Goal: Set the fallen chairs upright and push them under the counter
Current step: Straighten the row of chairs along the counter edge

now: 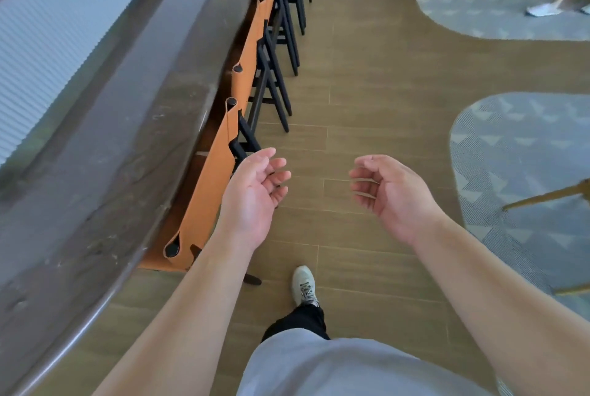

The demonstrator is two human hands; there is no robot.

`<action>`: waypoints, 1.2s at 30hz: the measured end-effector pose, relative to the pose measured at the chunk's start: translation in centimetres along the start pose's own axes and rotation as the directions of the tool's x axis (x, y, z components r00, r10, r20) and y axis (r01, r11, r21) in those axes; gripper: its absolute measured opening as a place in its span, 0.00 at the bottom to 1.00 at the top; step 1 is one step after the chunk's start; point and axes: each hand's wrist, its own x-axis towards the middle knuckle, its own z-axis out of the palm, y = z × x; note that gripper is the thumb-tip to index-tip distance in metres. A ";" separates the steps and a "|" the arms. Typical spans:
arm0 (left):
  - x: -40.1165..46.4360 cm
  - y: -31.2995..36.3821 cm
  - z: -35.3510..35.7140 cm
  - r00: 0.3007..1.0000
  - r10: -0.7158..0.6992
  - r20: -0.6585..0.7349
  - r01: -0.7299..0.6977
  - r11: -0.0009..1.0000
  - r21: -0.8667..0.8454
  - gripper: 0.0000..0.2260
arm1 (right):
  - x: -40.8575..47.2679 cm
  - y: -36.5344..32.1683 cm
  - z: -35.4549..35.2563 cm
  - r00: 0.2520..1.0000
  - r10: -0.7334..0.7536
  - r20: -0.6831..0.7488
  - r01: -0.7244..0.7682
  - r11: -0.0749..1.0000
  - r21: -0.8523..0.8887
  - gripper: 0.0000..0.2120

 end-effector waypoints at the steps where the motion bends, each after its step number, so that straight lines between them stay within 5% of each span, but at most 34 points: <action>1: 1.5 0.8 -0.3 1.000 -0.002 -0.003 0.002 1.000 -0.009 0.11 | 1.5 -0.7 1.1 1.000 0.003 0.009 -0.003 1.000 -0.011 0.09; 21: 14.6 9.2 -5.8 0.977 0.067 -0.205 -0.091 0.990 -0.109 0.11 | 18.6 -6.6 15.7 0.967 0.076 0.244 -0.026 0.979 -0.203 0.09; 36: 24.3 12.1 -0.4 0.855 0.153 -0.496 -0.248 0.960 -0.131 0.15 | 33.4 -12.5 18.3 0.859 0.304 0.412 -0.122 0.903 -0.413 0.10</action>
